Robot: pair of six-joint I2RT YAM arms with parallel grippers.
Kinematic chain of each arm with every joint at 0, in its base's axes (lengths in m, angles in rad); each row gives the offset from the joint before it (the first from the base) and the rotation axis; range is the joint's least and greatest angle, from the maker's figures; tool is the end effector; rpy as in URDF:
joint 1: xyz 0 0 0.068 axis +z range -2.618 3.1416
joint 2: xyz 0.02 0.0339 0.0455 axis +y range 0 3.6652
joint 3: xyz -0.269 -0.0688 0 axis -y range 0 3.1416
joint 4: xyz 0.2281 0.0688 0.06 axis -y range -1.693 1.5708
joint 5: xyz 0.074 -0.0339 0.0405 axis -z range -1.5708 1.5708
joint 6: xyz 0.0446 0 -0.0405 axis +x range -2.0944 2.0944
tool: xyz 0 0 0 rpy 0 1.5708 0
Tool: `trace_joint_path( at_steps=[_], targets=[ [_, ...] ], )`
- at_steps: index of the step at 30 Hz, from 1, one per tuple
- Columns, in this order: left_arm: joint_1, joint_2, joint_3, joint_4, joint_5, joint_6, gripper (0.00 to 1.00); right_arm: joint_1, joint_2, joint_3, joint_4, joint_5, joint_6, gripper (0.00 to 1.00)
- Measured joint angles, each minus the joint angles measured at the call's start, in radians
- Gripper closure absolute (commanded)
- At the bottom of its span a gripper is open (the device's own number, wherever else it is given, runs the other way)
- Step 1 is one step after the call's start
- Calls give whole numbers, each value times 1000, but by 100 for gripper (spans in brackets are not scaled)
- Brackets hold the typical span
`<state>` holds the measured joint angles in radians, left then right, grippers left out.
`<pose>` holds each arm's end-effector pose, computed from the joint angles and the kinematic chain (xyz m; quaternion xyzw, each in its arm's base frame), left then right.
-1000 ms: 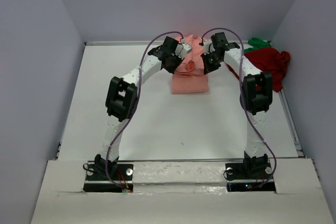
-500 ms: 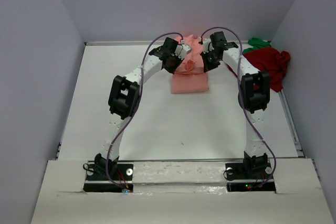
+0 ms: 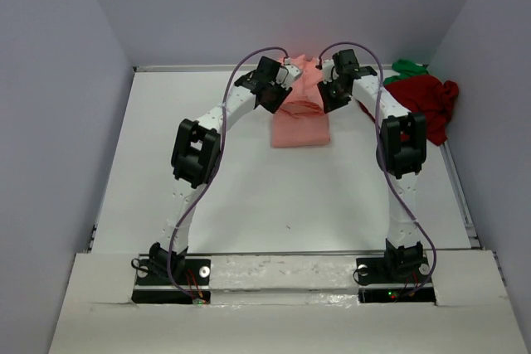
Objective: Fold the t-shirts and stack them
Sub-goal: Fold the tshirt
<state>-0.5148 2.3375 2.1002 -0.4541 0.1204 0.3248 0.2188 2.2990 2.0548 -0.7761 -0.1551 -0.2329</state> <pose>0.4618 -0.2674 0.2365 0.3915 0.8144 -0.0945 0.4178 0.4833 0.1145 0.2167 -0.2354 0.9304 0.0726 0.2715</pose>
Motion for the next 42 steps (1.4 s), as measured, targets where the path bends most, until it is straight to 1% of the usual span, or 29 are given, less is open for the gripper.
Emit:
trace_joint_path(
  at_steps=[1, 3, 4, 8, 12, 15, 19, 21, 22, 24, 25, 27, 28, 29, 33, 35, 37, 42],
  targets=[
    [0, 0, -3, 11, 0, -2, 50, -2, 0, 0, 0, 3, 0, 57],
    [0, -2, -18, 35, -3, -1, 48, -3, 0, 0, 0, 7, -5, 51],
    [2, -3, -31, 48, -8, -1, 45, -3, 0, 0, 0, 10, -7, 47],
    [14, -8, -81, 69, -41, -1, 38, -3, 0, 0, 0, 23, -11, 38],
    [33, -40, -121, 64, -64, 1, 33, -3, -2, 0, 0, 34, -18, 36],
    [64, -108, -145, 49, -78, 2, 31, -3, -15, 0, -4, 28, -24, 36],
    [136, -254, -165, 23, -105, -7, 28, -3, -90, 2, -41, -33, -37, 37],
    [178, -357, -207, 19, -109, -17, 28, -3, -134, -1, -61, -64, -44, 37],
    [201, -422, -243, 15, -114, -20, 26, -3, -179, -20, -61, -85, -50, 37],
    [242, -536, -315, 17, -123, -27, 25, -3, -245, -44, -76, -112, -57, 37],
    [254, -584, -351, 16, -122, -29, 25, -3, -299, -85, -68, -142, -66, 37],
    [267, -680, -433, 18, -120, -32, 23, -3, -373, -145, -91, -193, -80, 37],
    [267, -735, -488, 13, -113, -35, 20, -3, -396, -161, -108, -224, -89, 38],
    [265, -760, -516, 10, -108, -36, 20, -3, -404, -166, -117, -246, -94, 39],
    [262, -829, -646, 16, -90, -35, 19, -2, -343, -146, -169, -319, -117, 41],
    [270, -842, -693, 11, -83, -31, 19, 8, -260, -106, -203, -322, -137, 42],
    [290, -861, -743, 8, -79, -24, 19, 19, -183, -70, -233, -302, -160, 42],
    [333, -943, -850, 12, -75, -19, 19, 77, -77, -4, -289, -234, -211, 41]
  ],
)
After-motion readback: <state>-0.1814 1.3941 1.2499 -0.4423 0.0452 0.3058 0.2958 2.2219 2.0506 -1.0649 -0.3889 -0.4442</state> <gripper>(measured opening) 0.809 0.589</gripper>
